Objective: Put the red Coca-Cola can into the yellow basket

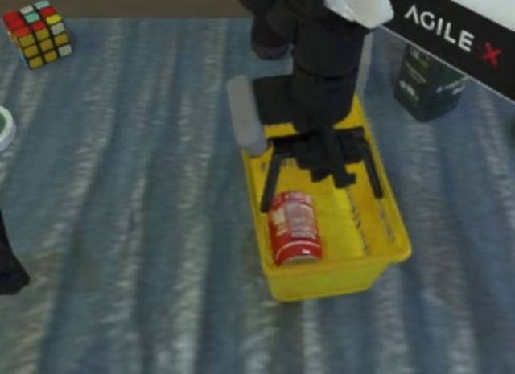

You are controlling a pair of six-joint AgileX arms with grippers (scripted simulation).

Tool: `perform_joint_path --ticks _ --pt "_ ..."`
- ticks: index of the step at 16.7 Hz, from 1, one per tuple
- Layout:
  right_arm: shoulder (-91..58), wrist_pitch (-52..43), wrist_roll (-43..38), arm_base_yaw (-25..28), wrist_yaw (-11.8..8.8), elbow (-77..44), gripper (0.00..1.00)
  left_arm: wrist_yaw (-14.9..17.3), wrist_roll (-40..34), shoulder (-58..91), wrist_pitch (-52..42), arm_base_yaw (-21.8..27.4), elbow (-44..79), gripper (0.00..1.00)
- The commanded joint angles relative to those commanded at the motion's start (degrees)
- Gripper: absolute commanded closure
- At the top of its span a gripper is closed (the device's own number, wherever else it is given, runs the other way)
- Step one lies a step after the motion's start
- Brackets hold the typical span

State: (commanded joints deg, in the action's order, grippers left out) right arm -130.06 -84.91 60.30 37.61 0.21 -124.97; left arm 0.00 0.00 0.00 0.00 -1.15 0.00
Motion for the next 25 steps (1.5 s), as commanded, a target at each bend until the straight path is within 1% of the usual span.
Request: perform_joint_path --ticks 25 --pt "-0.2 -1.0 0.3 -0.2 0.0 -1.1 1.00 0.0 0.0 0.0 0.0 0.0 0.0 0.00"
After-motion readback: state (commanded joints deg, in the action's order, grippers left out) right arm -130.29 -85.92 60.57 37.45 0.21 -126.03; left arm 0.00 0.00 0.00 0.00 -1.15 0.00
